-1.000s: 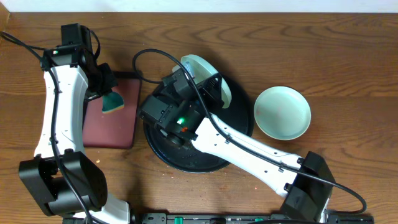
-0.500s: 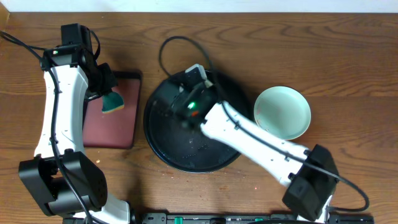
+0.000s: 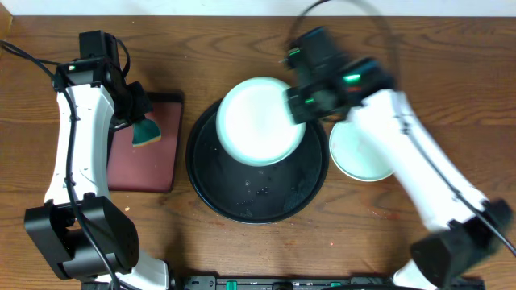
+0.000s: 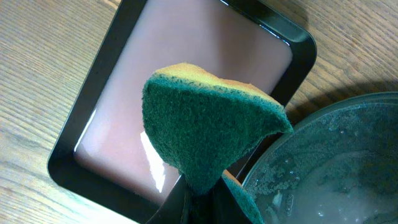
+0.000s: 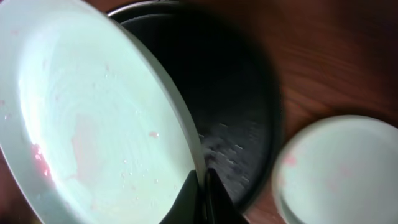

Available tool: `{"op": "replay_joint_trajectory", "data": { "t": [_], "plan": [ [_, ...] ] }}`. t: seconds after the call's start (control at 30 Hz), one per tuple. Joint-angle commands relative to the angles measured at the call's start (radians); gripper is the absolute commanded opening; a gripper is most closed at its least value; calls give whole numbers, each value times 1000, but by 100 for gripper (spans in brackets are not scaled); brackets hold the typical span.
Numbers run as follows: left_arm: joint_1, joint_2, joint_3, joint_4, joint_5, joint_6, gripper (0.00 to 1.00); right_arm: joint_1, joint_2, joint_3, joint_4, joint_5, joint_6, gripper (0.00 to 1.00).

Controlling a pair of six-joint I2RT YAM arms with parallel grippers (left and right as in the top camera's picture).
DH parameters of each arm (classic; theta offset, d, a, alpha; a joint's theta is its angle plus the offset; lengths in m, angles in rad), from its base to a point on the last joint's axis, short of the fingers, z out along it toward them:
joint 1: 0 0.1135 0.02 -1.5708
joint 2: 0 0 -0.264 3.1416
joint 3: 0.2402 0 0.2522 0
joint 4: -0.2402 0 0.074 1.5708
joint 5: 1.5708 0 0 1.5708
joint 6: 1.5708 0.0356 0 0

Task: Clean dirty plates on tray and stack at the side
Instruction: 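Lift the light-blue plate with the right gripper and carry it onto the stack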

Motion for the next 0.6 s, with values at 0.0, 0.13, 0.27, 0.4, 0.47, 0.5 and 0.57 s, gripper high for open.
{"op": "replay_joint_trajectory", "data": {
  "t": [0.0, 0.13, 0.27, 0.4, 0.47, 0.5, 0.57],
  "plan": [
    [3, 0, -9, -3, 2, 9, 7, -120, -60, 4, -53, -47, -13, 1],
    [3, 0, -9, -3, 2, 9, 7, -259, -64, -8, -162, 5, -13, 1],
    [3, 0, -9, -3, 2, 10, 7, -402, -64, -128, -174, 16, -14, 1],
    [3, 0, -9, -3, 2, 18, 7, -495, -64, -285, -80, 18, -18, 1],
    [3, 0, -9, -3, 1, 21, 7, -522, -64, -362, -18, 17, -18, 1],
    [3, 0, -9, -3, -2, 21, 7, -531, -64, -393, 9, 17, -18, 1],
    [3, 0, -9, -3, -9, 29, 7, -542, -64, -451, 62, 19, -18, 1]
  ]
}}
